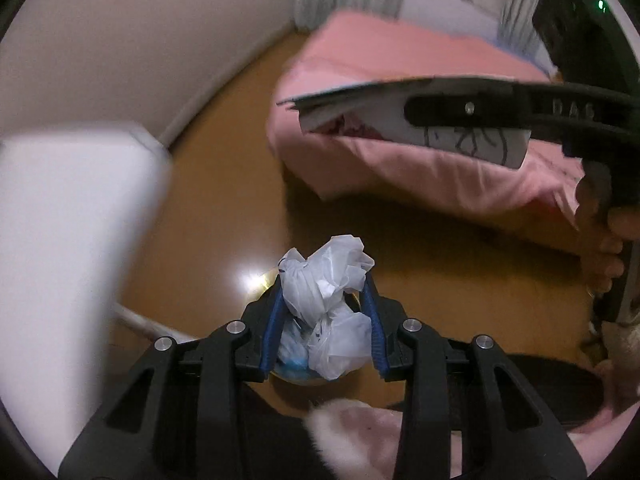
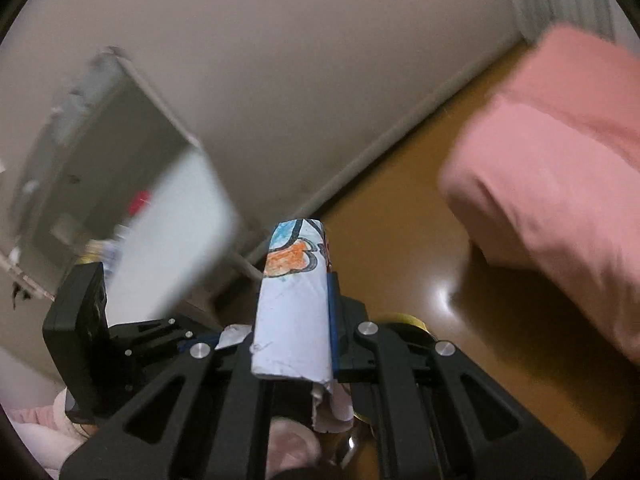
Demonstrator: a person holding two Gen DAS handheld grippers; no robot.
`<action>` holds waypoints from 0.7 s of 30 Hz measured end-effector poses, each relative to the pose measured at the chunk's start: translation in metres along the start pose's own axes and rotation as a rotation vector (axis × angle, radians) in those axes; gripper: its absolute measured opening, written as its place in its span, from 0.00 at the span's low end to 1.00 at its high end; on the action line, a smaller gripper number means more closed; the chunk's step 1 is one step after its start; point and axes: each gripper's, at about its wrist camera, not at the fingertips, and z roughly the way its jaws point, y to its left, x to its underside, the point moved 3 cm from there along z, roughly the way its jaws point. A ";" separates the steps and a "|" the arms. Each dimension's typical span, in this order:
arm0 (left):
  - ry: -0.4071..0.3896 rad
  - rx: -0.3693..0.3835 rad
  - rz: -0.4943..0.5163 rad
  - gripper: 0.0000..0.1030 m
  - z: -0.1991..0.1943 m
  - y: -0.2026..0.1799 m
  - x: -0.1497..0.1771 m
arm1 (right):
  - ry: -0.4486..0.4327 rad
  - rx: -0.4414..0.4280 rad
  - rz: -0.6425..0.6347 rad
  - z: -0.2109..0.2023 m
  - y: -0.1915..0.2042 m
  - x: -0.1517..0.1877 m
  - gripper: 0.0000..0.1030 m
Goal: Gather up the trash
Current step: 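Carry the plastic bag and paper roll to the black bin and open both tools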
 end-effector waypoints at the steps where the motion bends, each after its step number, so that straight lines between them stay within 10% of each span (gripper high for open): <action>1: 0.054 0.017 -0.013 0.35 0.024 0.000 0.006 | 0.036 0.006 0.031 0.012 -0.013 0.007 0.06; 7: 0.255 0.017 -0.062 0.34 0.116 0.014 0.029 | 0.264 0.026 0.155 0.106 -0.070 0.059 0.06; 15: 0.292 0.045 -0.092 0.35 0.137 0.022 0.032 | 0.337 0.042 0.188 0.136 -0.096 0.073 0.06; 19: 0.280 0.009 -0.074 0.79 0.137 0.015 0.034 | 0.367 0.019 0.243 0.140 -0.097 0.080 0.06; 21: 0.255 -0.008 -0.060 0.84 0.136 0.013 0.032 | 0.377 0.029 0.268 0.140 -0.101 0.079 0.26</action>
